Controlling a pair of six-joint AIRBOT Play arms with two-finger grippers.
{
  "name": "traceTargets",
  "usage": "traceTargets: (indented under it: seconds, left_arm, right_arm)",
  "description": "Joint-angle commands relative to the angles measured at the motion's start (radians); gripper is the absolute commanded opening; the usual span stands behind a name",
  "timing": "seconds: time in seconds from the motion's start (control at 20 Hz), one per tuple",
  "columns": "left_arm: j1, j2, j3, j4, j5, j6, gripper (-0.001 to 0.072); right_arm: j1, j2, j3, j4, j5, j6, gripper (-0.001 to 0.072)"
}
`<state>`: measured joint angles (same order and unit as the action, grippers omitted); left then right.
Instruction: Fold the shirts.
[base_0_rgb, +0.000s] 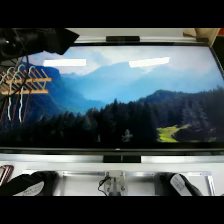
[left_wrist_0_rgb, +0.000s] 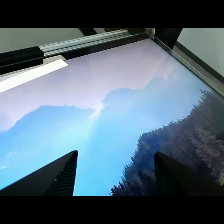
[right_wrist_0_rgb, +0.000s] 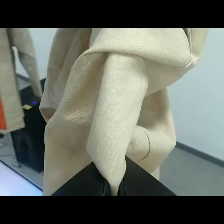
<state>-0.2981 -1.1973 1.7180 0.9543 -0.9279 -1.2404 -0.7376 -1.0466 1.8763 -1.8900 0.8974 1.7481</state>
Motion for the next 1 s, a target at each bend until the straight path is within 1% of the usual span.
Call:
traceTargets:
  seconds: [0.0, 0.2, 0.35, 0.45, 0.6, 0.8, 0.9, 0.95]
  left_arm:
    - [0.001, 0.000, 0.000, 0.000, 0.000, 0.000, 0.0574]
    - [0.001, 0.000, 0.000, 0.000, 0.000, 0.000, 0.0575]
    - [0.003, 0.000, 0.000, 0.000, 0.000, 0.000, 0.0574]
    - [0.003, 0.000, 0.000, 0.000, 0.000, 0.000, 0.0574]
    - [0.003, 0.000, 0.000, 0.000, 0.000, 0.000, 0.0574]
    - [0.003, 0.000, 0.000, 0.000, 0.000, -0.003, 0.0574]
    - [0.003, 0.000, 0.000, 0.000, 0.000, -0.003, 0.0575]
    - [0.003, 0.000, 0.000, 0.000, 0.000, -0.003, 0.0574]
  right_arm:
    - [-0.157, -0.015, 0.001, 0.082, -0.023, -0.005, 0.0055]
    - [-0.269, -0.040, 0.001, 0.172, -0.058, -0.059, 0.0055]
    - [-0.345, -0.057, 0.001, 0.196, -0.082, -0.063, 0.0055]
    - [-0.409, -0.072, 0.001, 0.247, -0.100, -0.067, 0.0055]
    - [-0.492, -0.098, 0.001, 0.314, -0.109, -0.117, 0.0055]
    - [-0.583, -0.125, 0.001, 0.391, -0.166, -0.145, 0.0055]
    - [-0.615, -0.130, 0.001, 0.433, -0.183, -0.188, 0.0055]
    - [-0.630, -0.135, 0.001, 0.457, -0.196, -0.193, 0.0055]
